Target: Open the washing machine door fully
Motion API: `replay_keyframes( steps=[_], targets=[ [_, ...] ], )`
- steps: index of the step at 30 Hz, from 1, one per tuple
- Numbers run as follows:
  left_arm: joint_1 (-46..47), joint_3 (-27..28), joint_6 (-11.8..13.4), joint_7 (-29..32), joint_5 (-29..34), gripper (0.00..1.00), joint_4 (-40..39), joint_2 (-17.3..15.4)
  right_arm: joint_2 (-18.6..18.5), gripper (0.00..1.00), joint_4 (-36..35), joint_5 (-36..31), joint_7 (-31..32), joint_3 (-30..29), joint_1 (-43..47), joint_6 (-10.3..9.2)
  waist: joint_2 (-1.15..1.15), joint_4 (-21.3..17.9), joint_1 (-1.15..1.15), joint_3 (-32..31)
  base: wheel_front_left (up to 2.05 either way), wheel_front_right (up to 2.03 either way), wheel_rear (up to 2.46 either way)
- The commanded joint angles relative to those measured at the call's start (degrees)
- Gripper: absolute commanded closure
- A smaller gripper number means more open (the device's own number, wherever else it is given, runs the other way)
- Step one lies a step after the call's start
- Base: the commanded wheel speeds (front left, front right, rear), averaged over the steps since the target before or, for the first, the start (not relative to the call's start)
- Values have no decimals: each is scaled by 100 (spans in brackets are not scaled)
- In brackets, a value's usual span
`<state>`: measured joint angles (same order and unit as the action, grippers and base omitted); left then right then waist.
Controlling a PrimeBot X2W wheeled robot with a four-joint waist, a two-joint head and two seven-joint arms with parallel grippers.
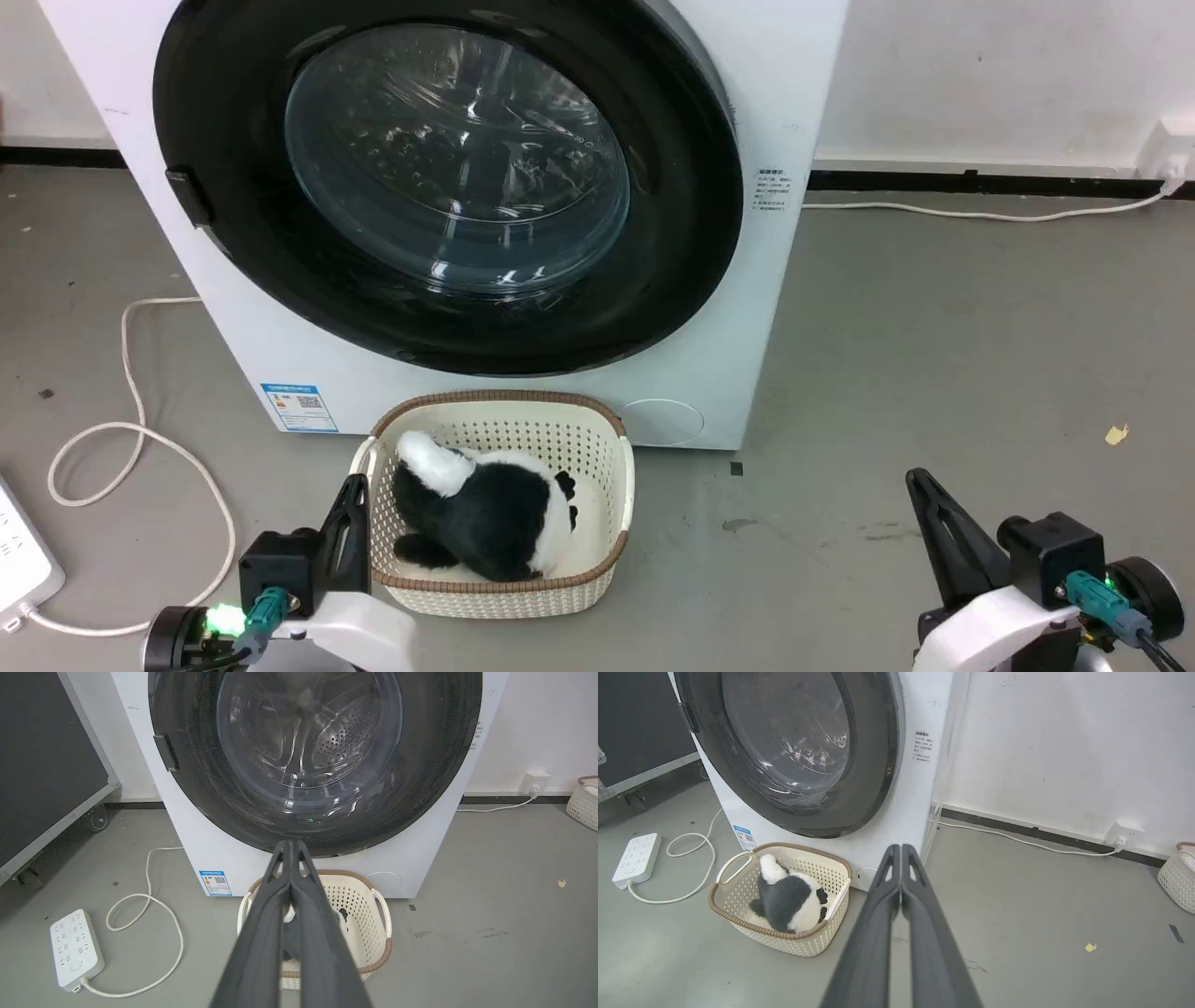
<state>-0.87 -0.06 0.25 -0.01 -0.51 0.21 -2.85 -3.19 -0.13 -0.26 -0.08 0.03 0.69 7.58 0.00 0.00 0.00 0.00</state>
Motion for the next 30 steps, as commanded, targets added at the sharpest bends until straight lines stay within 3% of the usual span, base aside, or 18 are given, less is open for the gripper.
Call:
replay_keyframes(
  steps=[1,30],
  targets=[
    [87,6,-25,1,51,100,-21,-3,31,100,13,26,8,-3,-69,-9,0,0,0,0,0,0,0],
    [87,6,-25,1,51,100,-21,-3,31,100,13,26,8,-3,-69,-9,0,0,0,0,0,0,0]
  ],
)
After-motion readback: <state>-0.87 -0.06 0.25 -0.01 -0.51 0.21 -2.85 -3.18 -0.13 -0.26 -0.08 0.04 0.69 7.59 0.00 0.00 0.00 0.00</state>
